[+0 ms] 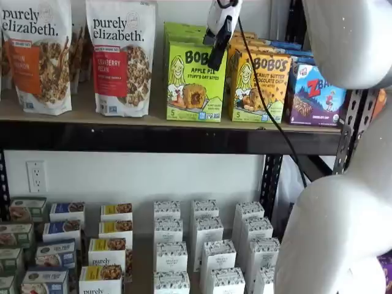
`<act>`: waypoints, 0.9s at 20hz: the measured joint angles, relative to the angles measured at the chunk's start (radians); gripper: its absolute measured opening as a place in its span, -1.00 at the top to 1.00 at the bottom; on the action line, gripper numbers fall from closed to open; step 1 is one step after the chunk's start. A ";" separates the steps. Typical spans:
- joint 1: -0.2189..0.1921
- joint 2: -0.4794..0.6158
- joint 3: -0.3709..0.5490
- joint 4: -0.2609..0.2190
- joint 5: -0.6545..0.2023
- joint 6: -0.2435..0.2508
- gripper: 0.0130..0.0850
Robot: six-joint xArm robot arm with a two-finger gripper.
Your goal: Pick the green box on the top shelf, the fourth from the left
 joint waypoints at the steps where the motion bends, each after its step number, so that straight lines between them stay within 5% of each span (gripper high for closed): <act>1: 0.001 0.000 0.002 -0.002 -0.001 0.000 -1.00; 16: 0.002 0.003 0.018 0.001 0.004 -0.002 -1.00; 18: 0.000 0.003 0.018 0.005 0.007 -0.004 -0.78</act>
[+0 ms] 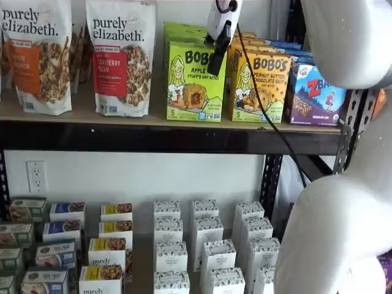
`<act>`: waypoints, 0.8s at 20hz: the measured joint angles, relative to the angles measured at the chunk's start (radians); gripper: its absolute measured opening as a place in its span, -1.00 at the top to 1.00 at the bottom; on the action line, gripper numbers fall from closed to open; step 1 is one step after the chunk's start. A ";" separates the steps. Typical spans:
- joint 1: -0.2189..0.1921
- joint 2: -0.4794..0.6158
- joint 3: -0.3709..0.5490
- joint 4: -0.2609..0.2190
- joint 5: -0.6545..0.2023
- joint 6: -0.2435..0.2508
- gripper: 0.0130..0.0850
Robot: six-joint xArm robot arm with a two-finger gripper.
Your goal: Pick the green box on the top shelf, the fourth from the left
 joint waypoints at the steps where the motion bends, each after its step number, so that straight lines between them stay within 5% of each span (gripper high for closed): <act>1: -0.001 0.000 -0.001 0.002 0.002 -0.001 -0.78; 10: -0.009 0.002 -0.010 0.017 0.015 -0.006 -0.22; 16: -0.008 0.004 -0.017 0.013 0.022 -0.004 -0.22</act>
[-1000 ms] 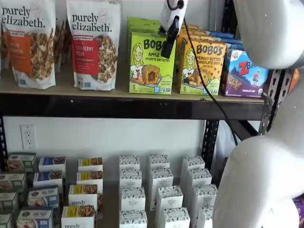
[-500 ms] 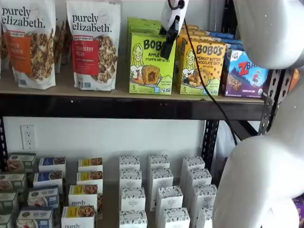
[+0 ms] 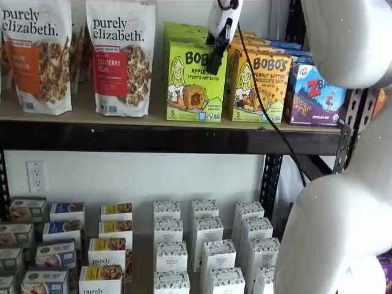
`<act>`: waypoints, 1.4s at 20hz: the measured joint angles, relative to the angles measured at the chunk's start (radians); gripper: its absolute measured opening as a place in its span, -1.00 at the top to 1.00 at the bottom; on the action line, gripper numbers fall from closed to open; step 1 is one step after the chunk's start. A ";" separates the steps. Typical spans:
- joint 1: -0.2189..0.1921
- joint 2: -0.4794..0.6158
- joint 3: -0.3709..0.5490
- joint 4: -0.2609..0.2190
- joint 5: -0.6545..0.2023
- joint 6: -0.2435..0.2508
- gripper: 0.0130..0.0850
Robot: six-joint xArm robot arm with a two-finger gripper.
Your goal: Pick the green box on the top shelf, the fourth from the left
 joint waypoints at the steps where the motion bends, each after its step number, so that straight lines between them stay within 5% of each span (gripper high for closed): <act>1: 0.000 -0.002 0.001 0.002 -0.002 0.000 -0.22; 14: 0.004 -0.015 0.023 0.001 -0.019 0.002 -0.22; 19: 0.004 -0.018 0.029 0.006 -0.021 0.002 0.11; 28: 0.002 -0.020 0.032 0.007 -0.023 0.000 0.11</act>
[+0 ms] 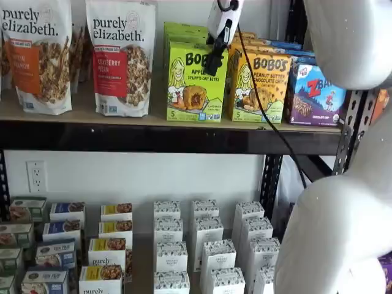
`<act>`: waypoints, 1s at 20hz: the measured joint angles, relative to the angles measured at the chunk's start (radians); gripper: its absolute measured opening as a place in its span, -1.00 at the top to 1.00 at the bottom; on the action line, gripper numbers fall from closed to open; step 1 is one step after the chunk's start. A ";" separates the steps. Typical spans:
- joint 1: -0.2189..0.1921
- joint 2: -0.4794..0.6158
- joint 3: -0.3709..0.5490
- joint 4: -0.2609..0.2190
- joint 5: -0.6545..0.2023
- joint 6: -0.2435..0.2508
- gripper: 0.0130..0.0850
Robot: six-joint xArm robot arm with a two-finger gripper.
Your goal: Pick the green box on the top shelf, the fourth from the left
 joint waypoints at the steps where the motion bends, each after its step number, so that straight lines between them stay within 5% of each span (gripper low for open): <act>1: -0.001 0.000 0.000 0.002 0.000 0.000 0.11; 7: -0.001 0.001 -0.001 0.008 0.004 0.000 0.56; 20: 0.005 0.003 -0.019 0.002 0.033 0.009 0.56</act>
